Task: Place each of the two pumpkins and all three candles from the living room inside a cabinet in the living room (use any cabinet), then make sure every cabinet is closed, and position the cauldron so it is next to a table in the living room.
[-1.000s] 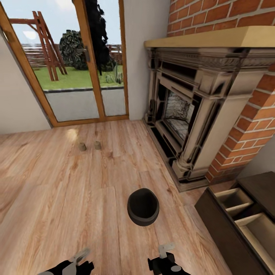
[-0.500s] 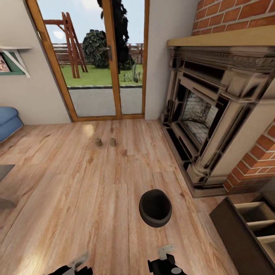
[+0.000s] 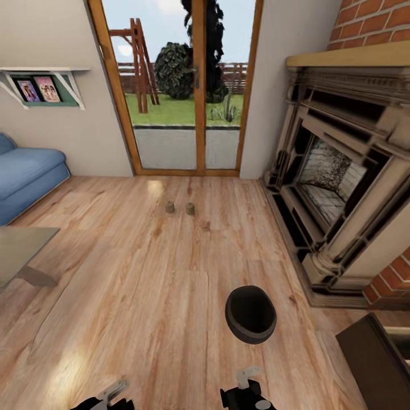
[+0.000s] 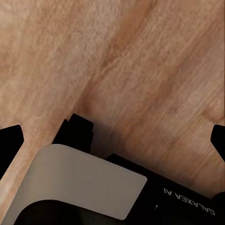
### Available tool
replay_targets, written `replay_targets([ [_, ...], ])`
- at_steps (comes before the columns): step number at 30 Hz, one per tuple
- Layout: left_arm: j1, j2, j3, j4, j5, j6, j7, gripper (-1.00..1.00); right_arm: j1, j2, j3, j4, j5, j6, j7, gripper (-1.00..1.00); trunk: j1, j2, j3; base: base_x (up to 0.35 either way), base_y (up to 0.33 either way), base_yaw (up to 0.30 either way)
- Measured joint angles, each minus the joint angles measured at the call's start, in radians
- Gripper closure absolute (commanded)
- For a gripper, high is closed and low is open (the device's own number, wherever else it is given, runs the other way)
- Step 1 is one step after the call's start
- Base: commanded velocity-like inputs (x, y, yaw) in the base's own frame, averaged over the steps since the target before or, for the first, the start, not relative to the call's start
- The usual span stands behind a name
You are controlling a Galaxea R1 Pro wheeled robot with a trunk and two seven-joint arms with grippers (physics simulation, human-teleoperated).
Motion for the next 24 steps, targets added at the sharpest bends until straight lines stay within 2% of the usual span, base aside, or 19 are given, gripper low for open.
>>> replay_targets([
  [9, 0.0, 0.0, 0.0, 0.0, 0.0, -0.001, -0.001, -1.0, 0.0, 0.0, 0.0, 0.0, 0.001, 0.0, 0.0, -1.0, 0.0, 0.0, -0.001, 0.0, 0.166, 0.284],
  [20, 0.0, 0.0, 0.0, 0.0, 0.0, -0.001, -0.002, -1.0, 0.0, 0.0, 0.0, 0.0, 0.001, 0.0, 0.0, -1.0, 0.0, 0.0, -0.001, 0.01, 0.254, 0.284],
  [24, 0.0, 0.0, 0.0, 0.0, -0.001, -0.001, -0.002, -1.0, 0.0, 0.0, 0.0, 0.0, 0.0, 0.0, 0.0, -1.0, 0.0, 0.0, -0.001, 0.182, 0.26, 0.113],
])
